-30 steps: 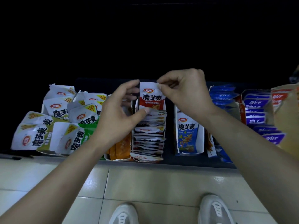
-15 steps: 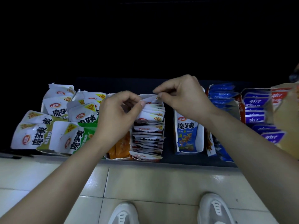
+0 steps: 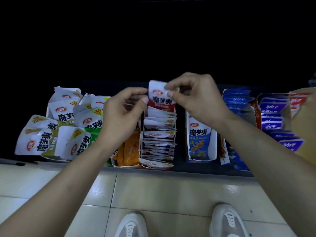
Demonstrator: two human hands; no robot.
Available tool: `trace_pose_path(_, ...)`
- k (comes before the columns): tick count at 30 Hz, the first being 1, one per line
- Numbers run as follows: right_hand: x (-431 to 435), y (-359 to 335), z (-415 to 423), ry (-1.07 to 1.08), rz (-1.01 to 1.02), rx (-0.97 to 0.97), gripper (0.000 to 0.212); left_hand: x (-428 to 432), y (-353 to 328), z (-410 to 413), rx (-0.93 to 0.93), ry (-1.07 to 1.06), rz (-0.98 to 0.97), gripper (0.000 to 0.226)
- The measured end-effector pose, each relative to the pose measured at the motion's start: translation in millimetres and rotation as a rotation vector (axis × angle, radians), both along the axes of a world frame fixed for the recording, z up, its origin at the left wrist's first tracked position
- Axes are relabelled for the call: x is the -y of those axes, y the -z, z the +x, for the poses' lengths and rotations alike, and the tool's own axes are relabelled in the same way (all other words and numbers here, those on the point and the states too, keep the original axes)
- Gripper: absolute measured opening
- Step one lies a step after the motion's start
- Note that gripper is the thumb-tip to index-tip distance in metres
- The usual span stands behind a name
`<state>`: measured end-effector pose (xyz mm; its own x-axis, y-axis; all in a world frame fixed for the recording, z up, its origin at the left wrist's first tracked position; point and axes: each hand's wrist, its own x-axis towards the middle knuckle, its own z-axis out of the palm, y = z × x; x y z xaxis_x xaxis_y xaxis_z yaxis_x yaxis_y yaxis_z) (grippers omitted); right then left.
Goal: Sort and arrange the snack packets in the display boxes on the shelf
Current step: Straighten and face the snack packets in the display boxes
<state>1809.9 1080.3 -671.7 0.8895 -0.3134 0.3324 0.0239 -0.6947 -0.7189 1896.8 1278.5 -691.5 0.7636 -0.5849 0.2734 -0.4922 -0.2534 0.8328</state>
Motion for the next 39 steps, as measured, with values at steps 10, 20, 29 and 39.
trace_pose_path(10, 7, -10, 3, 0.04, -0.215, 0.151, 0.044, -25, 4, -22, 0.175, 0.274, 0.176, 0.043)
trace_pose_path(20, 3, -2, 2, -0.007, -0.003, 0.06, 0.023, -37, 7, -37, 0.177, 0.259, 0.215, 0.04)
trace_pose_path(29, -7, 9, 11, -0.041, -0.13, -0.039, 0.028, -40, 10, -39, 0.156, 0.258, 0.229, 0.039)
trace_pose_path(39, -2, 23, 10, -0.013, -0.209, 0.039, 0.013, -41, 15, -41, 0.1, 0.271, 0.197, 0.038)
